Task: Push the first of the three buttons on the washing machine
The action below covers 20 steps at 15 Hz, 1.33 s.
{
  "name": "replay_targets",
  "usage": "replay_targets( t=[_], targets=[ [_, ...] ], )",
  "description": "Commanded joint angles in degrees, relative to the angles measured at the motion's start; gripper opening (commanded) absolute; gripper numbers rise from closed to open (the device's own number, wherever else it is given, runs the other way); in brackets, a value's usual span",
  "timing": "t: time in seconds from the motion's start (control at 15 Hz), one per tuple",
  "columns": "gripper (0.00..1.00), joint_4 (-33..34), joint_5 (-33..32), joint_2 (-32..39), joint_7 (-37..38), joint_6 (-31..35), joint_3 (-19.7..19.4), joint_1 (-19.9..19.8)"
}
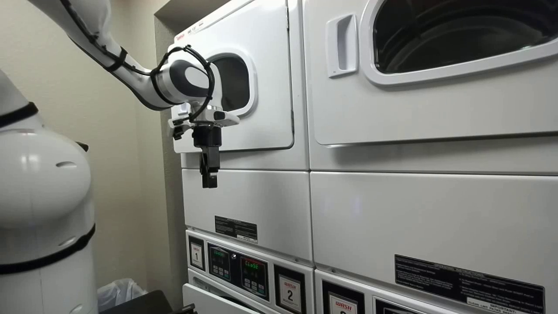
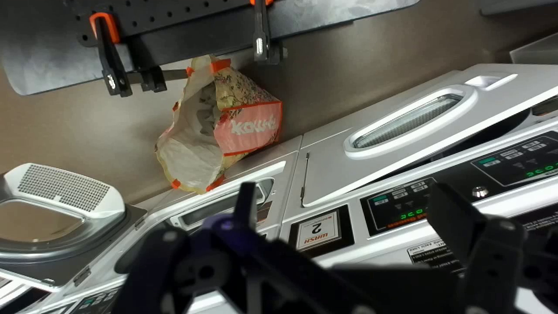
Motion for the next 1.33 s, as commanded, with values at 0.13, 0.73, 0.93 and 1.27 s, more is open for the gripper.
replay_targets(
  t=[0.13,0.73,0.93,1.27],
  targets=[
    [1.0,0.04,-0.69,0.25,0.57,0.0,-1.14,1.19],
    [1.0,-1.73,-7.97,-1.92,-1.68,-0.4,-6.48,-3.03],
    [1.0,-2.78,-13.77,-2.9,-3.09,-0.43,-10.18,-6.45],
    [0.71,-3.68,-22.82,-1.46,-8.19,1.46,-17.74,-13.75]
  ],
)
